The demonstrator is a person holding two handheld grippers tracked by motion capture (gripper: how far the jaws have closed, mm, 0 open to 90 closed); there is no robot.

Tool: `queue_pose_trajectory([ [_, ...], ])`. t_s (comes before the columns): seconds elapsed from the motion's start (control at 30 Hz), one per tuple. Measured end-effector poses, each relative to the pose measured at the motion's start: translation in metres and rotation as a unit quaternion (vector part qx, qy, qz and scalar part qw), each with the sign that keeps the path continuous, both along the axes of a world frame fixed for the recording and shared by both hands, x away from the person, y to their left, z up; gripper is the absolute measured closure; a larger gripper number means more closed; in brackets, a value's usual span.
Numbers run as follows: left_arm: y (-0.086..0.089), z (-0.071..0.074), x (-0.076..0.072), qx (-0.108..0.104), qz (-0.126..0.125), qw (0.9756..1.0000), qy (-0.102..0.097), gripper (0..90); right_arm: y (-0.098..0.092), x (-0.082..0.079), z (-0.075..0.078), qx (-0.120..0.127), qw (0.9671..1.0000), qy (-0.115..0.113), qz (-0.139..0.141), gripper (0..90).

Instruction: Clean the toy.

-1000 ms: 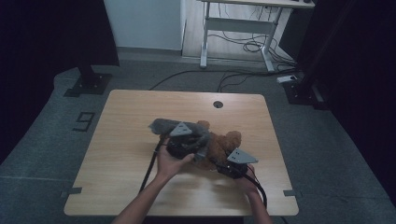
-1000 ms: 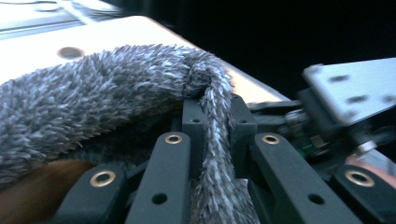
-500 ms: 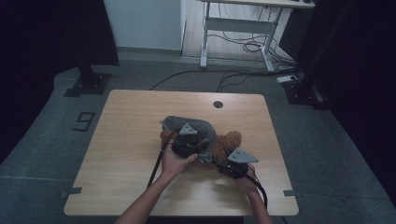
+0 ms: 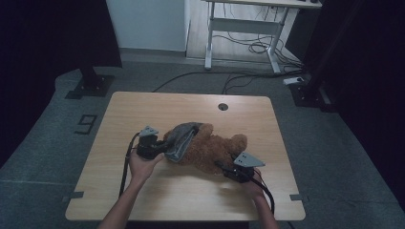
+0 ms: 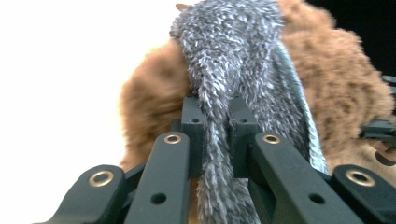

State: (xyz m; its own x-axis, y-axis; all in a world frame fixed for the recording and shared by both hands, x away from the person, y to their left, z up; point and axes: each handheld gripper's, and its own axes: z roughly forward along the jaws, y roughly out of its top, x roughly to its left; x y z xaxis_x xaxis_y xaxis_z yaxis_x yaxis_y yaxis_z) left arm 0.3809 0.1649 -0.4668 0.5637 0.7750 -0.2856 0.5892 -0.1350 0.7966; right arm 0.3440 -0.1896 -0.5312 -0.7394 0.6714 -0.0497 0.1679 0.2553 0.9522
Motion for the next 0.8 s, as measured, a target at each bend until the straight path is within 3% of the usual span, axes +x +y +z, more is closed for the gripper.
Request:
queue_pose_trajectory([
  [0.1,0.013,-0.007,0.003,0.000,0.015,0.9998,0.010,80.1,0.000,-0.001,0.000,0.000,1.0000,0.000,0.003,53.3],
  [0.27,0.023,-0.017,0.005,0.020,0.028,0.9991,0.024,80.3,-0.001,-0.001,-0.001,-0.001,0.9999,-0.001,0.010,53.2],
  [0.4,0.023,-0.016,0.002,0.021,0.029,0.9991,0.022,80.8,-0.002,-0.001,-0.003,0.004,0.9999,-0.001,0.013,53.2],
  [0.6,0.005,0.008,-0.014,0.010,-0.016,0.9991,-0.039,81.5,-0.005,0.000,-0.003,0.007,0.9999,0.004,0.012,53.3],
  [0.7,-0.017,0.024,-0.024,0.004,-0.052,0.9963,-0.068,81.5,-0.004,0.000,-0.003,0.008,0.9999,0.003,0.011,53.3],
  [0.8,-0.053,0.043,-0.032,0.004,-0.093,0.9911,-0.095,81.5,-0.004,0.000,-0.003,0.008,0.9999,0.004,0.010,53.3],
])
